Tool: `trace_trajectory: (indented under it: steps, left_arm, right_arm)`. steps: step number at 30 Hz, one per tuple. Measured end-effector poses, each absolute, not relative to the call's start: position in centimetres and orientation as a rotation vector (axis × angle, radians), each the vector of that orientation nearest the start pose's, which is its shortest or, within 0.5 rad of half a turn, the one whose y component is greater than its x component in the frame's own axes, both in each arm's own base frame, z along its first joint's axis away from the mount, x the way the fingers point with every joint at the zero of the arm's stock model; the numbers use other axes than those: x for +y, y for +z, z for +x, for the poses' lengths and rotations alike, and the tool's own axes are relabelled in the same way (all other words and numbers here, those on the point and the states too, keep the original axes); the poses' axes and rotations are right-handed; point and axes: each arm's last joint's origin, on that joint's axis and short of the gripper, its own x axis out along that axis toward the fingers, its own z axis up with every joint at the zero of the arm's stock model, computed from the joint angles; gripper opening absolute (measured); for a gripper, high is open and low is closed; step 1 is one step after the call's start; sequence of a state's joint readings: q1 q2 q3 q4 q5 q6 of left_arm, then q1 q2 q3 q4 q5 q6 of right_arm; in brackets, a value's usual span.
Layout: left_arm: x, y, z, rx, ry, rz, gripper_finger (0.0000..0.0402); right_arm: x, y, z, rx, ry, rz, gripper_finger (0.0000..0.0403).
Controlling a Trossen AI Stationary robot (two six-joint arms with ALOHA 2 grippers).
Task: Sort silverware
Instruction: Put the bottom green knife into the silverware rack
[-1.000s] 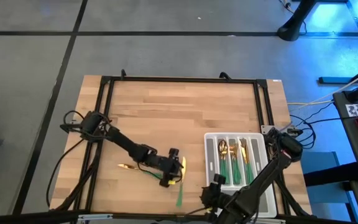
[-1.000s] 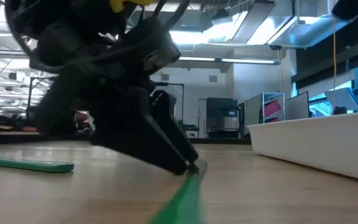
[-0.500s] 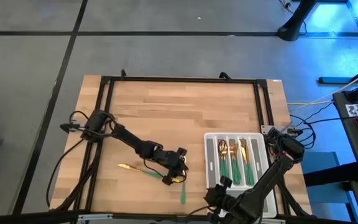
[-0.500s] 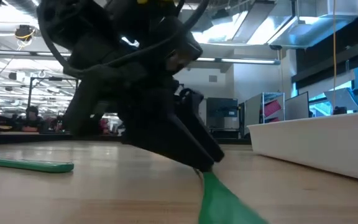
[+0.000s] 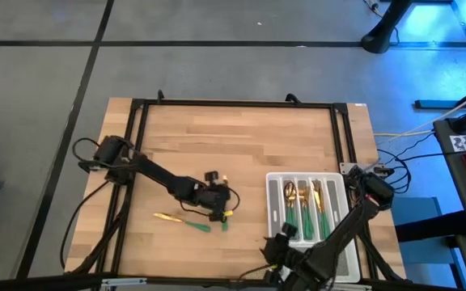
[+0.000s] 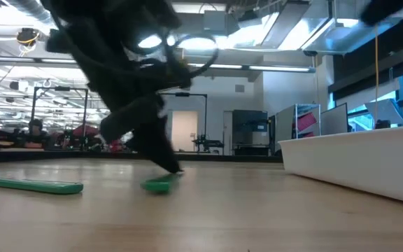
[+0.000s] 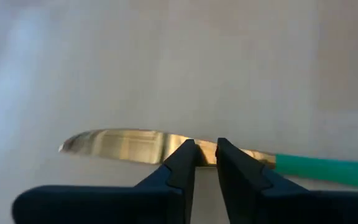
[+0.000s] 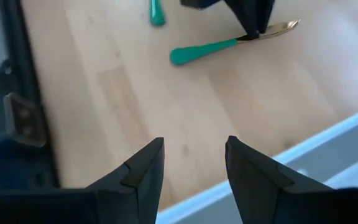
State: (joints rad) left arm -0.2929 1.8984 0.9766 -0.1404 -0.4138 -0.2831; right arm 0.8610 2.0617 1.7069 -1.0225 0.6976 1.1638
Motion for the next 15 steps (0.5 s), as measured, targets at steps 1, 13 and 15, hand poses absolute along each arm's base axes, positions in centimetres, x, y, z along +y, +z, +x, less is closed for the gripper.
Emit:
trace_trajectory:
  steps: [1,13,15]
  left_arm:
    - [-9.0,11.9,33.1,0.944,0.27,0.119,0.0055]
    - [-10.2,19.4,30.3,0.828,0.119,0.359,0.0051]
    - [-9.0,18.8,29.7,0.911,0.16,0.355,0.0063]
  right_arm:
    - [29.7,21.9,28.7,0.853,-0.409,0.074,0.0169]
    - [23.2,20.9,38.1,0.75,-0.421,0.031,0.0172]
    - [22.4,19.8,39.9,0.741,-0.384,0.034,0.0179]
